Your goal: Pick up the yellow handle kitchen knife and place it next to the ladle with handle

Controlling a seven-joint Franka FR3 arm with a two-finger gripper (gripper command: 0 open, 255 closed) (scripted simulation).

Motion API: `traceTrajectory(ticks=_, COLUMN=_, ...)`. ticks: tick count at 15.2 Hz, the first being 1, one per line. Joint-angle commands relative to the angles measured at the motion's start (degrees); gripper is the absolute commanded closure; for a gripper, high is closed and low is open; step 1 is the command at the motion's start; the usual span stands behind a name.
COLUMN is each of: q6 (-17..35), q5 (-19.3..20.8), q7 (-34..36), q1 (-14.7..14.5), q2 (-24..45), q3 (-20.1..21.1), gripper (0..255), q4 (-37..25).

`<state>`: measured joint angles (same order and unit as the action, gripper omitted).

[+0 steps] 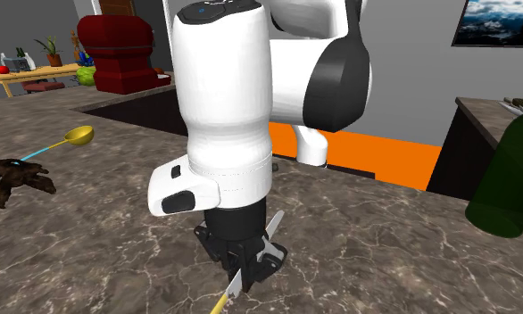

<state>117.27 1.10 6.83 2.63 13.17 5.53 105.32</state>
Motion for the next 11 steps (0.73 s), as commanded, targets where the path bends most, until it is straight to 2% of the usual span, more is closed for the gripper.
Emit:
traceTrajectory(ticks=1, q6=0.0, q5=0.0, q7=0.0, q1=0.0, q2=0.0, q3=0.0, gripper=255, q4=0.0)
traceTrajectory(ticks=7, q6=0.0, q5=0.0, q7=0.0, q1=0.0, q2=0.0, q3=0.0, gripper=255, q4=0.0)
traceTrajectory(ticks=11, q6=-2.8, q5=-0.1, q7=-0.1, q1=0.0, q2=-1.0, q3=0.0, gripper=255, q4=-1.8)
